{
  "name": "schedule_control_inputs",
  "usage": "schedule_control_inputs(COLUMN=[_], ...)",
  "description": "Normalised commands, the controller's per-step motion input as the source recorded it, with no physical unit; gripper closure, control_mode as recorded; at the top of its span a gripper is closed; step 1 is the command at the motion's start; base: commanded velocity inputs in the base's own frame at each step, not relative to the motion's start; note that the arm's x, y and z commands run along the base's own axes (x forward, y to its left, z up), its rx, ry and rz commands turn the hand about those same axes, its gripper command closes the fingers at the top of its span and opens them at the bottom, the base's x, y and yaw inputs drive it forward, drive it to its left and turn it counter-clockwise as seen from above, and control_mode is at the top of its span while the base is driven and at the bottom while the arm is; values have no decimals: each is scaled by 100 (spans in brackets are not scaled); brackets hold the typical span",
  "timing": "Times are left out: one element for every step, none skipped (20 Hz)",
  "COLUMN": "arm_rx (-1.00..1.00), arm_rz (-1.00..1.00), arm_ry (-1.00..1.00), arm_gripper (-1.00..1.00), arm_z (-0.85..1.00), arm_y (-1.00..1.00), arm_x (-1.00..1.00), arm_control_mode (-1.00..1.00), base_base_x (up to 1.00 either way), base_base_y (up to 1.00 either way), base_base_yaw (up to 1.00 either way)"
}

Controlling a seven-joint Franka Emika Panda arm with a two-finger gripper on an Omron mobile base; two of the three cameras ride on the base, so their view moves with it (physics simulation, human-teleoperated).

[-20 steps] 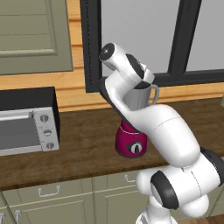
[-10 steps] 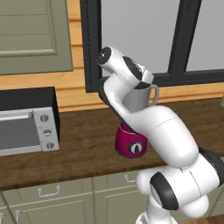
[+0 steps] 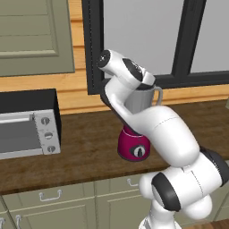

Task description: Close the lid blender by securely placing the lid on top.

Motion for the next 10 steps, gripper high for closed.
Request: schedule_control_inputs(arm_rx=[0,0,0,0,0,0,0,0,0,0], arm_rz=[-7,-6,-4,-3,-3,-1,0,0,0,0], arm_ry=[-2,0,0,0,0,0,2,5,7,8], arm_gripper=[100,100,100,100,100,100,100,100,100,100], arm_z=[0,-1,-11,-17,-23,-29,-35,-38,-32,-29], arm_y=[0,0,0,0,0,0,0,0,0,0], arm_x=[21,14,1,0,0,-9,-32,-40,-38,-33], arm_control_mode=[-100,-100,-100,-100,-100,-100,-100,-100,-100,-100], base_base_x=[0,0,0,0,0,0,0,0,0,0], base_base_y=[0,0,0,0,0,0,0,0,0,0], base_base_yaw=[0,0,0,0,0,0,0,0,0,0])
